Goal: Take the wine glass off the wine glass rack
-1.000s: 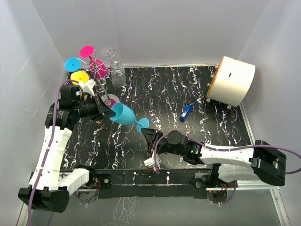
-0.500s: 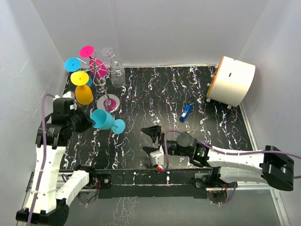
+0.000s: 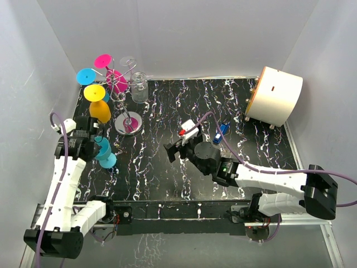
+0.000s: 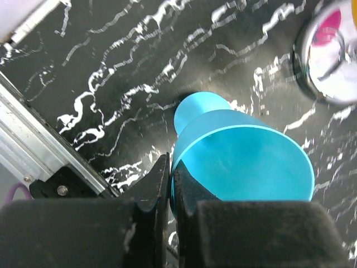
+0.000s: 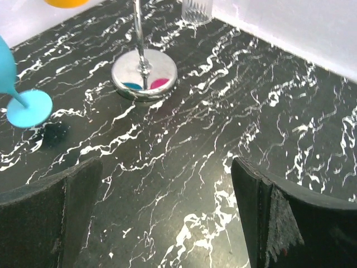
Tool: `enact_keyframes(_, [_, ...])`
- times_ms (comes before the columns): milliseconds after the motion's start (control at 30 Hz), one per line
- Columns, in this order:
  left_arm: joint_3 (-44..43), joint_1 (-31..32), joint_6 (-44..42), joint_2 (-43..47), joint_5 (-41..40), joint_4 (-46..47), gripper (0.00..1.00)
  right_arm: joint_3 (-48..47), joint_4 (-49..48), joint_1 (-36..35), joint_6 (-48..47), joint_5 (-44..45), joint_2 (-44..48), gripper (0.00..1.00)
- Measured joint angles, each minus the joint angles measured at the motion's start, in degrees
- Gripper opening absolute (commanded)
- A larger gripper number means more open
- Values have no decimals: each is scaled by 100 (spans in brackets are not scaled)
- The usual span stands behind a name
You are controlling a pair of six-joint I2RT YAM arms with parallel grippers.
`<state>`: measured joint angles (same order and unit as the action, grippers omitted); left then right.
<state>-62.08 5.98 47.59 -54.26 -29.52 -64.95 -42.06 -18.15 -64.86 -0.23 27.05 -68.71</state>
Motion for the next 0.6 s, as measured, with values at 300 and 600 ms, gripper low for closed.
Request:
enact_keyframes(300, [-17, -1591, -409, -391, -149, 778, 0, -37, 721, 188, 492, 275, 114, 98])
enact_keyframes(600, [-155, -2627, -780, -1091, 76, 1655, 0, 70, 822, 852, 789, 74, 549, 98])
